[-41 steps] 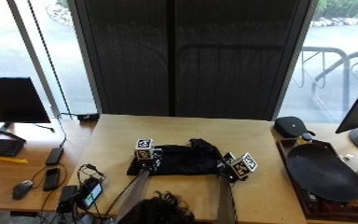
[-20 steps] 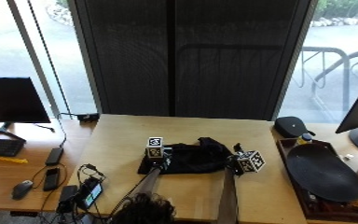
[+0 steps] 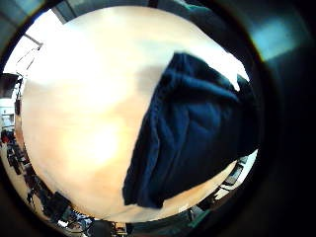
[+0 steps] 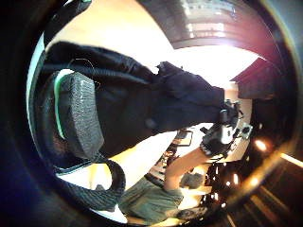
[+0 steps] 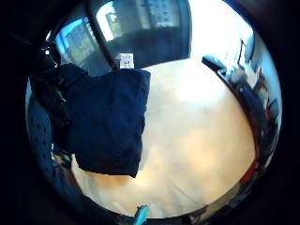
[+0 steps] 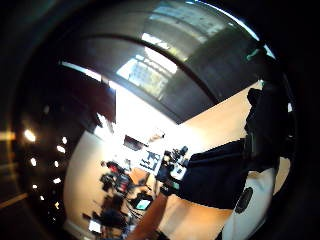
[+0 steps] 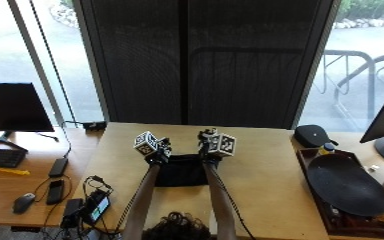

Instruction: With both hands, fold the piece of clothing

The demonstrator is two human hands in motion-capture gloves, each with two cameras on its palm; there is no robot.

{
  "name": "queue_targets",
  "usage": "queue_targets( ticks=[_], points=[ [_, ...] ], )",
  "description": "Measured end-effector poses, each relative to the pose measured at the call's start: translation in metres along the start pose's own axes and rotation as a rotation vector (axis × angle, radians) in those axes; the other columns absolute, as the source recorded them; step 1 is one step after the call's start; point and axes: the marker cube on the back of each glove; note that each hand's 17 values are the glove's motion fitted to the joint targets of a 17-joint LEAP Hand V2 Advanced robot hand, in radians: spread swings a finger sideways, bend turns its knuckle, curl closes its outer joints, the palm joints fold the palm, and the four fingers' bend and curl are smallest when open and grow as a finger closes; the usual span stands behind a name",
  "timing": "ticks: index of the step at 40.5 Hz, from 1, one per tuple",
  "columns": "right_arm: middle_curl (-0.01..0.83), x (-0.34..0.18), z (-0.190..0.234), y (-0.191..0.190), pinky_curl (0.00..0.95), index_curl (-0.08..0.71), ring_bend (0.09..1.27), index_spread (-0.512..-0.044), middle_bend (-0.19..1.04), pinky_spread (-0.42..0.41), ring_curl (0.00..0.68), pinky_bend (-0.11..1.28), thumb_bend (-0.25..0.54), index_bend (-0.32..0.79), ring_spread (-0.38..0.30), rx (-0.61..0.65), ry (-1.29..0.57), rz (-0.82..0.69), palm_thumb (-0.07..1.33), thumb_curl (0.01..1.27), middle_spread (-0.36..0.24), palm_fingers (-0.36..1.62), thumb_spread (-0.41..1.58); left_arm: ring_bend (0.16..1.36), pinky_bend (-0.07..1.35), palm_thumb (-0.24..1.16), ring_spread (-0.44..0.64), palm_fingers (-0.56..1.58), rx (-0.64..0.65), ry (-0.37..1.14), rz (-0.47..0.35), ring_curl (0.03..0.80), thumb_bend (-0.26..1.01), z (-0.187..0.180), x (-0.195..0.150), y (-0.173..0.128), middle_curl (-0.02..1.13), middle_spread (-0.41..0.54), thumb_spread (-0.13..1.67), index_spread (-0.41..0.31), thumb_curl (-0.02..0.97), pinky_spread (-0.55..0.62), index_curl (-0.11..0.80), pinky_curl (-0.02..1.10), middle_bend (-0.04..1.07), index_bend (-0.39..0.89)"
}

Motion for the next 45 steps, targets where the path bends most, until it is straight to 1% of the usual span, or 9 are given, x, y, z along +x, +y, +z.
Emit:
queue_targets(
  ticks=[2,3,12,19,28,33,37,43,45],
  points=[
    [0.438,-0.034,0.015,0.01,0.388,0.106,0.72,-0.204,0.18,-0.282,0.457,0.79,0.03,0.04,-0.209,-0.049,-0.029,-0.072,1.2,0.58,-0.083,0.98,0.67,0.55,0.24,0.21,0.21,0.33,0.116,-0.092,-0.099,0.35,0.08,-0.02,-0.007,0.0,0.41,0.003,1.5,-0.122,0.228,0.46,0.342,0.37,0.25,0.12],
    [0.438,-0.047,0.021,0.014,0.387,0.105,0.72,-0.205,0.18,-0.283,0.457,0.79,0.025,0.04,-0.21,-0.063,-0.027,-0.102,1.21,0.59,-0.085,0.99,0.66,0.56,0.24,0.21,0.2,0.33,0.172,-0.129,-0.106,0.351,0.08,-0.029,-0.009,0.0,0.41,0.003,1.51,-0.122,0.228,0.46,0.341,0.37,0.25,0.13],
    [0.439,-0.141,0.055,0.069,0.374,0.111,0.71,-0.225,0.18,-0.312,0.449,0.75,-0.017,0.06,-0.218,-0.155,-0.027,-0.313,1.21,0.6,-0.113,1.07,0.62,0.54,0.22,0.3,0.17,0.39,0.422,-0.277,-0.063,0.347,0.14,-0.08,-0.026,0.007,0.43,-0.027,1.6,-0.12,0.246,0.45,0.334,0.36,0.28,0.13],
    [0.441,-0.171,0.087,0.132,0.368,0.148,0.7,-0.213,0.18,-0.329,0.448,0.71,-0.023,0.11,-0.222,-0.344,-0.051,-0.359,1.2,0.59,-0.116,1.14,0.64,0.53,0.22,0.35,0.14,0.42,0.401,-0.217,-0.065,0.343,0.19,-0.082,-0.039,0.018,0.43,-0.05,1.61,-0.124,0.259,0.44,0.331,0.36,0.28,0.14],
    [0.417,-0.175,0.117,0.187,0.37,0.18,0.67,-0.209,0.13,-0.314,0.439,0.71,-0.034,0.1,-0.211,-0.689,-0.347,-0.269,1.14,0.57,-0.098,1.07,0.73,0.52,0.21,0.39,0.11,0.42,0.443,-0.216,-0.076,0.338,0.22,-0.087,-0.061,0.016,0.43,-0.074,1.59,-0.126,0.272,0.43,0.331,0.36,0.26,0.14],
    [0.403,-0.174,0.118,0.187,0.372,0.185,0.66,-0.202,0.14,-0.269,0.44,0.68,-0.016,0.09,-0.194,-0.745,-0.465,-0.254,1.12,0.55,-0.077,0.99,0.84,0.51,0.21,0.4,0.1,0.43,0.482,-0.276,-0.075,0.335,0.23,-0.092,-0.067,0.014,0.43,-0.083,1.59,-0.127,0.277,0.42,0.329,0.36,0.26,0.14],
    [0.397,-0.166,0.112,0.173,0.369,0.191,0.64,-0.194,0.15,-0.238,0.434,0.66,0.006,0.1,-0.183,-0.76,-0.461,-0.361,1.14,0.54,-0.063,0.96,0.93,0.51,0.2,0.4,0.1,0.43,0.487,-0.338,-0.11,0.333,0.24,-0.092,-0.068,0.017,0.43,-0.091,1.59,-0.127,0.28,0.42,0.327,0.36,0.26,0.13],
    [0.415,-0.14,0.07,0.159,0.344,0.264,0.5,-0.189,0.19,-0.101,0.412,0.49,-0.02,0.22,-0.107,-1.217,-0.413,-0.497,1.06,0.51,-0.045,0.79,1.11,0.51,0.2,0.41,0.09,0.44,0.461,-0.482,-0.093,0.333,0.25,-0.093,-0.053,0.026,0.43,-0.096,1.58,-0.131,0.286,0.41,0.324,0.36,0.26,0.13],
    [0.414,-0.13,0.054,0.153,0.344,0.308,0.32,-0.186,0.17,0.008,0.381,0.44,-0.026,0.29,-0.05,-1.302,-0.369,-0.543,1.0,0.48,-0.014,0.53,1.2,0.5,0.19,0.42,0.09,0.44,0.406,-0.547,-0.103,0.334,0.25,-0.091,-0.049,0.031,0.43,-0.097,1.58,-0.132,0.29,0.41,0.324,0.36,0.26,0.13]
  ],
)
